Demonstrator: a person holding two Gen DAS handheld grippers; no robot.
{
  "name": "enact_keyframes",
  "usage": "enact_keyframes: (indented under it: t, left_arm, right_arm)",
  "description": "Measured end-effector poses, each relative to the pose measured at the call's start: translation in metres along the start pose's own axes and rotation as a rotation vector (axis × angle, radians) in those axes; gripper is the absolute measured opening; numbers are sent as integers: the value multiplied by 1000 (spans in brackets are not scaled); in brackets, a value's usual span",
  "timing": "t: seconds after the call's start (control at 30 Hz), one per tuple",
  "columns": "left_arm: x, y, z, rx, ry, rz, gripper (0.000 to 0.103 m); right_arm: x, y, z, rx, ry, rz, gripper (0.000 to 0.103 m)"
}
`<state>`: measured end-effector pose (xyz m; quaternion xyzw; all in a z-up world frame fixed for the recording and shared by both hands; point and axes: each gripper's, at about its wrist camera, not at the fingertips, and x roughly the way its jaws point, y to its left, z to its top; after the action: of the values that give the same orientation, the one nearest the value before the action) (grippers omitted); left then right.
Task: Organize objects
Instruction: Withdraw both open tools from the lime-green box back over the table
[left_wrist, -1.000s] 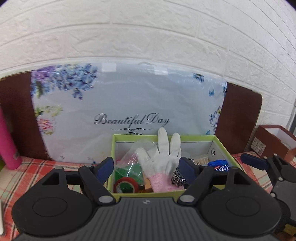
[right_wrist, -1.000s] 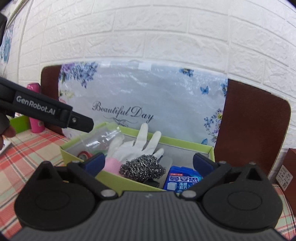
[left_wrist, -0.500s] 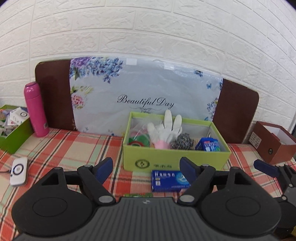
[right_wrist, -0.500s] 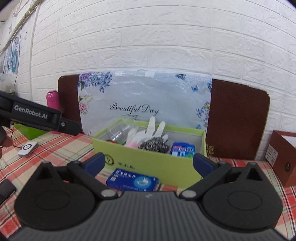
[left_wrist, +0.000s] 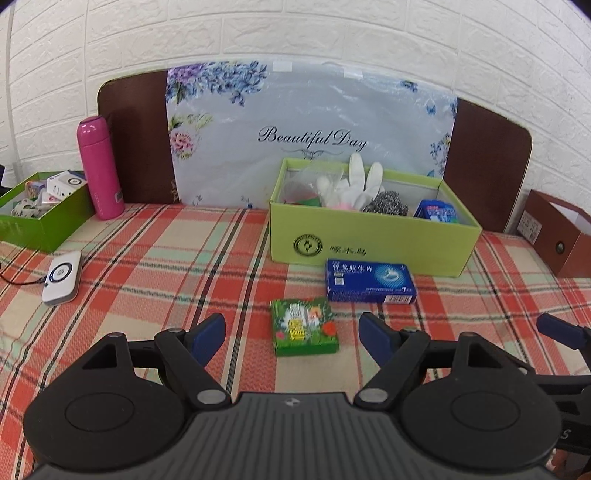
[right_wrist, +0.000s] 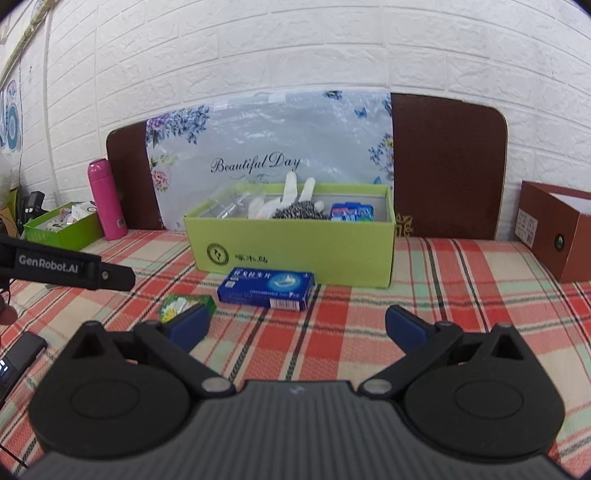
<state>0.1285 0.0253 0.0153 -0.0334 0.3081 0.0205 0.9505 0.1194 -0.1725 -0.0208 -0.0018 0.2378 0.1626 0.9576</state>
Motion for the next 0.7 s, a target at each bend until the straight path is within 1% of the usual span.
enact_keyframes:
  t: [0.13,0.23,0.43,0.57,0.63,0.7]
  left_arm:
    - [4,-1,-9,3,18,9,82]
    - [10,1,-14,-2,22,1,82]
    - [26,15,-31,-50,66,-2,82]
    - [33,18,-40,-64,95,-19,82]
    - [37,14,-39,-67,93,-29,82]
    - [41,8,-34,-60,71,-31,82]
  right_arm:
    - [1,1,-9,20,25,2,103]
    - [2,3,-15,22,39,3,103]
    - [1,4,-19,24,46,2,103]
    - [6,3,-20,24,55,4,103]
    - [9,3,-21,27,64,4,103]
    - [12,2,-22,32,71,3,103]
